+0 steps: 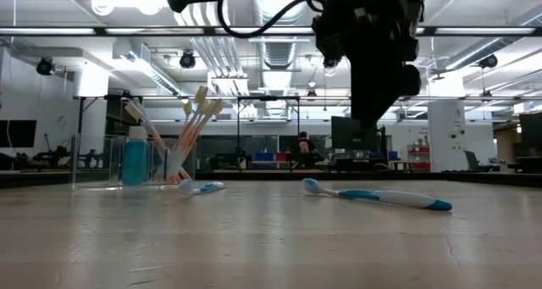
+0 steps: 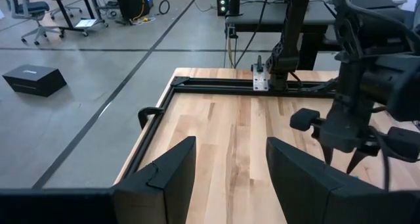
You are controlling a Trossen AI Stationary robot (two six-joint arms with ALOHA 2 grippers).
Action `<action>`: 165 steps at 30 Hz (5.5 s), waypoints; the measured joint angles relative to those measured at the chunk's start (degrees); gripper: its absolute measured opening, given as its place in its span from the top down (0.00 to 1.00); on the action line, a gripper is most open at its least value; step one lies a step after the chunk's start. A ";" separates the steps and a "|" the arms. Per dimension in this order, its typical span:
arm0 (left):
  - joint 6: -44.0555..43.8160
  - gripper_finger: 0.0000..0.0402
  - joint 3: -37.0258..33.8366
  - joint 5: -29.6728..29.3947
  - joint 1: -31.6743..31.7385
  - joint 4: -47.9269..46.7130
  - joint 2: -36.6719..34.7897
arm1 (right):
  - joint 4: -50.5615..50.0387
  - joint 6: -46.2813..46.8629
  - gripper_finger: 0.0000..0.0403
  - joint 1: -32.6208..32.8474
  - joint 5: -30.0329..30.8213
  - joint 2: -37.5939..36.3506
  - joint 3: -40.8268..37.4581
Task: Pick & Place toothbrushing station
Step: Put the top blue toothbrush into the transparent organizer
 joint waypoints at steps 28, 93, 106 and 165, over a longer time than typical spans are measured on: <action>-0.02 0.53 0.00 -0.02 0.00 0.00 0.00 | 14.70 22.00 0.52 6.08 -6.51 0.02 -13.21; -0.02 0.53 0.00 -0.02 0.00 -0.02 0.00 | 28.48 23.05 0.56 11.82 10.69 -4.55 -18.12; -0.01 0.53 0.00 -0.01 -0.02 0.00 0.00 | 54.07 24.67 0.47 11.43 8.79 -12.71 -36.91; 0.00 0.53 -0.11 -0.02 -0.04 -0.07 -0.02 | 38.51 31.70 0.34 10.21 0.94 -1.05 -25.30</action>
